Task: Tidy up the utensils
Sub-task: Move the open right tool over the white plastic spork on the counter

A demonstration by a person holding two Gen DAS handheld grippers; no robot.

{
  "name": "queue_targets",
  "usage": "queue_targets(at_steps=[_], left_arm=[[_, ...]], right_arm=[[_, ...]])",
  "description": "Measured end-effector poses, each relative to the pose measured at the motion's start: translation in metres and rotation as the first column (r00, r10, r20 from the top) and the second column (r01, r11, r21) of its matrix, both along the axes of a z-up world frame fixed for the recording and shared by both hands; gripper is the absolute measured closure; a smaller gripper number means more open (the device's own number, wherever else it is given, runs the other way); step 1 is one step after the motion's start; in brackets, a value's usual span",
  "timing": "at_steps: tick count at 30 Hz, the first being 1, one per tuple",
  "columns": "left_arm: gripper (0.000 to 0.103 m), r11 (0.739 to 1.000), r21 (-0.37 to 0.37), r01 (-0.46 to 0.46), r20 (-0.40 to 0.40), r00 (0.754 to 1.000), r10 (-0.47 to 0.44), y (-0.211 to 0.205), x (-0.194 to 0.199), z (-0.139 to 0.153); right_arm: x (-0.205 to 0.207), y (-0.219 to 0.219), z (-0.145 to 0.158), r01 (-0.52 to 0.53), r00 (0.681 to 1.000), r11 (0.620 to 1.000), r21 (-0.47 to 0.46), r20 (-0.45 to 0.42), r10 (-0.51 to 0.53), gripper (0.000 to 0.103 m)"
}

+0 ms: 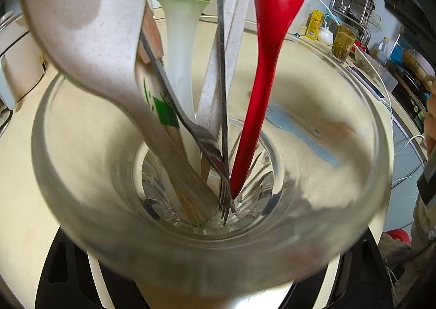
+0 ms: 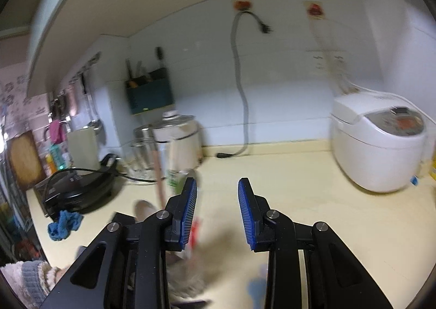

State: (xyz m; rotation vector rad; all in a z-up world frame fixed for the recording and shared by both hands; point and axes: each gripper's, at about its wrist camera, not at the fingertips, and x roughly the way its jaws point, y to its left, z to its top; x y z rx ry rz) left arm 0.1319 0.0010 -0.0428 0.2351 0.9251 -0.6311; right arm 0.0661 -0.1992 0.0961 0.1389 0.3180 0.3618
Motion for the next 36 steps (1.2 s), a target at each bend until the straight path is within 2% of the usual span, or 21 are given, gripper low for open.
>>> queue_targets(at_steps=[9, 17, 22, 26, 31, 36], left_arm=[[0.016, 1.0, 0.005, 0.0, 0.002, 1.0, 0.0, -0.006, -0.001, 0.0], [0.016, 1.0, -0.005, 0.0, -0.003, 1.0, 0.0, -0.003, -0.001, 0.0], [0.016, 1.0, 0.008, 0.001, 0.002, 1.0, -0.001, 0.002, -0.001, -0.001], [0.016, 1.0, 0.009, 0.001, 0.002, 1.0, -0.001, 0.001, -0.001, -0.001], [0.016, 1.0, 0.008, 0.001, 0.002, 1.0, -0.001, 0.001, -0.001, -0.002], [0.016, 1.0, 0.004, 0.001, 0.0, 1.0, -0.001, 0.001, -0.001, -0.002]], right_arm=[[-0.008, -0.075, -0.026, 0.186, 0.978, 0.982, -0.02, -0.096, -0.187, 0.071], [-0.018, -0.13, -0.051, 0.277, 0.942, 0.96, -0.043, -0.187, -0.28, 0.071], [-0.018, -0.132, -0.069, 0.213, 0.937, 0.974, -0.078, -0.265, -0.227, 0.071], [-0.015, -0.114, -0.087, 0.073, 0.934, 0.99, -0.117, -0.341, -0.109, 0.071], [-0.019, -0.09, -0.104, -0.053, 0.918, 0.982, -0.182, -0.396, -0.024, 0.071], [-0.022, -0.078, -0.113, -0.104, 0.907, 0.96, -0.26, -0.422, -0.016, 0.071]])
